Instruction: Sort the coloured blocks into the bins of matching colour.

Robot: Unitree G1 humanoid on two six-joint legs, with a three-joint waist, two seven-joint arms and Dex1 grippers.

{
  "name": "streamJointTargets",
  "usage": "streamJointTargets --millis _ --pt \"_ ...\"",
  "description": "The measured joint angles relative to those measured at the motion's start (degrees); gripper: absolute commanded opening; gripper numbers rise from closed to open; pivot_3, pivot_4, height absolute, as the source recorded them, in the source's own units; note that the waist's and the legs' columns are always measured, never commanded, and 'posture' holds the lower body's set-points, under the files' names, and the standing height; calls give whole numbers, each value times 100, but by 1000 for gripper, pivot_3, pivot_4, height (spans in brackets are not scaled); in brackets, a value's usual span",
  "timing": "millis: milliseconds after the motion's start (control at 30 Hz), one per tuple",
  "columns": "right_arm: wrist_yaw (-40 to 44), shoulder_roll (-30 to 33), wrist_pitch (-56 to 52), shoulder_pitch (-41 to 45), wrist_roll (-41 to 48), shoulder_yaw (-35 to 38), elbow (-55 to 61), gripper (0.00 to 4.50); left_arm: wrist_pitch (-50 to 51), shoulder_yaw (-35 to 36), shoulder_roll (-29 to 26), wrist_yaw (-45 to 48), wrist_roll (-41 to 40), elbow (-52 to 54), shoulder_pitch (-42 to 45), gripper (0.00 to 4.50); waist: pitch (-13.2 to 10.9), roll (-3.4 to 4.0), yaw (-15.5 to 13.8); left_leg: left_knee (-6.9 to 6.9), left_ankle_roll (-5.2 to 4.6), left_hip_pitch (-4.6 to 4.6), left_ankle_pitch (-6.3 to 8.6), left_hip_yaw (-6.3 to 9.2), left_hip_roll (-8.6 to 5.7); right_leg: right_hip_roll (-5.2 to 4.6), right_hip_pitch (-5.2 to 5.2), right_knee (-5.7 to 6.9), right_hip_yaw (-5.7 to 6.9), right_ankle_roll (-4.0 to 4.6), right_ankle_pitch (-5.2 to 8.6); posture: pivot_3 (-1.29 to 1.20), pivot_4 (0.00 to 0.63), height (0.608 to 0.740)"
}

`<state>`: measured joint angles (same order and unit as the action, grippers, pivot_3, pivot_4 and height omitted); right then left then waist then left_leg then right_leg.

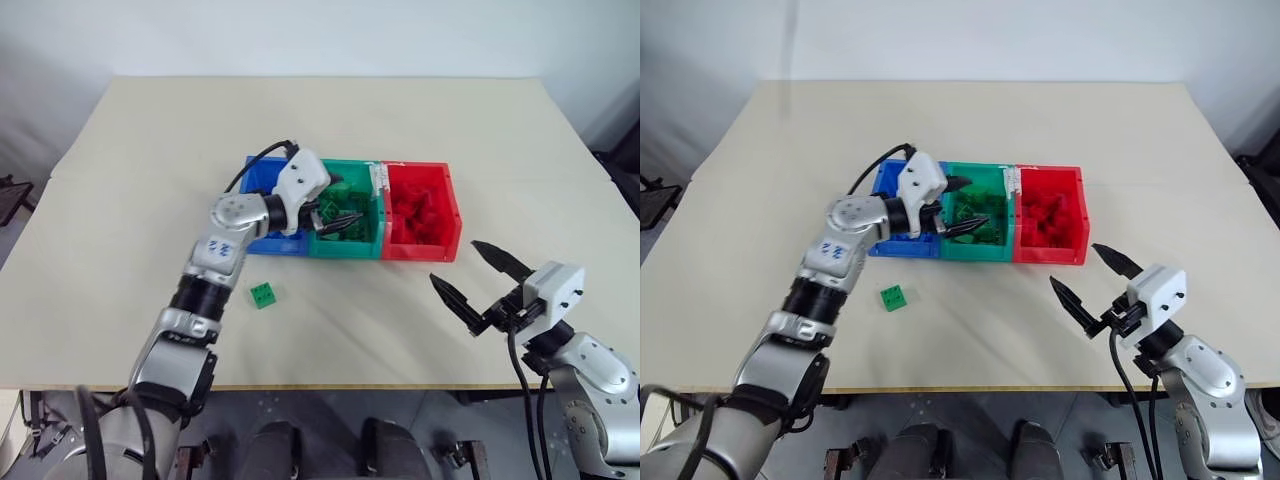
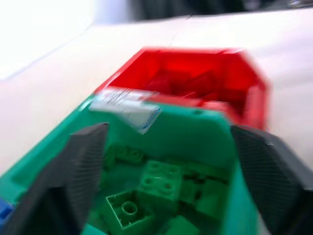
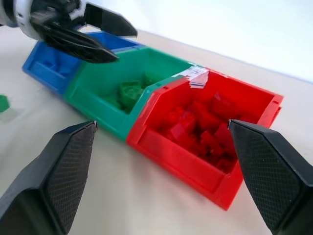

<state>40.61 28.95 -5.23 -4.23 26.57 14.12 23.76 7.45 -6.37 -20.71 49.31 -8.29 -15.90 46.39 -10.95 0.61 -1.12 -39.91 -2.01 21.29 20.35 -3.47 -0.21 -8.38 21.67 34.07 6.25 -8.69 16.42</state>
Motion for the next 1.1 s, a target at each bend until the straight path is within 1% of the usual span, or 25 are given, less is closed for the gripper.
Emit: streamJointTargets --millis 100,167,233,267,333,367,433,567,667,767,867,967,1100 --pt "372 233 -47 207 66 -165 -135 4500 1 430 -691 356 -359 685 -731 4251 0 2 109 7 2 -11 0 16 7 1 2 3 -7 1 1 0 150 740" --pt "656 383 -93 288 110 -263 -277 4500 10 853 -1191 572 -590 898 -1217 4251 0 3 120 7 3 -11 1 22 19 1 2 4 -7 2 1 0 150 740" --pt "1061 528 -97 552 118 -477 -600 4500 83 1442 -1727 834 -966 1320 -1927 4251 0 1 142 4 1 -11 3 24 26 -6 2 5 -10 2 1 0 150 740" --pt "1211 586 -96 624 116 -528 -725 4500 124 1648 -1854 916 -1102 1453 -2155 4384 -1 2 125 3 -2 -10 4 24 24 -10 1 4 -10 2 1 0 150 740" --pt "1567 638 -86 939 116 -740 -1002 4500 128 2126 -2146 1074 -1378 1860 -2825 4384 -1 1 101 -4 -7 -7 7 35 19 -16 -4 4 -7 2 1 0 150 740" --pt "1778 668 -58 1072 115 -828 -1101 4500 101 2303 -2259 1174 -1449 2050 -3202 4384 -1 3 84 -4 -10 -8 10 40 13 -22 -8 5 -8 2 1 0 150 740" --pt "2242 725 31 1299 115 -1067 -1294 4500 -64 2599 -2316 1284 -1492 2352 -3967 4384 -1 3 74 -5 -13 -7 13 46 10 -24 -11 2 -7 2 1 0 150 740" --pt "2907 734 229 1689 -22 -1523 -1742 4500 -202 2986 -2295 1240 -1513 2548 -4853 4384 -1 2 56 -5 -8 -7 16 46 13 -21 -10 -1 -5 2 1 0 150 740" --pt "3135 732 397 1933 -117 -1609 -2089 4500 -293 3304 -2289 1236 -1547 2472 -5329 4384 -2 2 74 -3 -7 -6 16 49 15 -20 -8 0 1 3 1 0 150 740" --pt "3230 732 499 2018 -135 -1603 -2225 4500 -250 3386 -2290 1207 -1609 2471 -5514 4384 -2 2 67 -3 -7 -6 17 49 14 -22 -9 0 0 3 1 0 150 740" --pt "3242 736 557 1985 -163 -1573 -2324 4500 21 3256 -2302 1015 -1611 2654 -5503 4384 -2 2 54 -4 -5 -6 18 49 13 -22 -9 0 0 3 1 0 150 740" --pt "3223 775 654 1862 -203 -1479 -2354 4500 140 2778 -2341 894 -1445 2945 -5293 4384 -1 3 36 -3 -5 -6 18 48 11 -22 -9 1 -2 3 1 0 150 740" --pt "3165 1071 654 1474 -221 -1142 -2311 4500 596 1839 -2350 445 -903 3082 -4498 4384 -1 4 -19 -3 -5 -6 18 44 11 -20 -8 3 -1 3 1 0 150 740"
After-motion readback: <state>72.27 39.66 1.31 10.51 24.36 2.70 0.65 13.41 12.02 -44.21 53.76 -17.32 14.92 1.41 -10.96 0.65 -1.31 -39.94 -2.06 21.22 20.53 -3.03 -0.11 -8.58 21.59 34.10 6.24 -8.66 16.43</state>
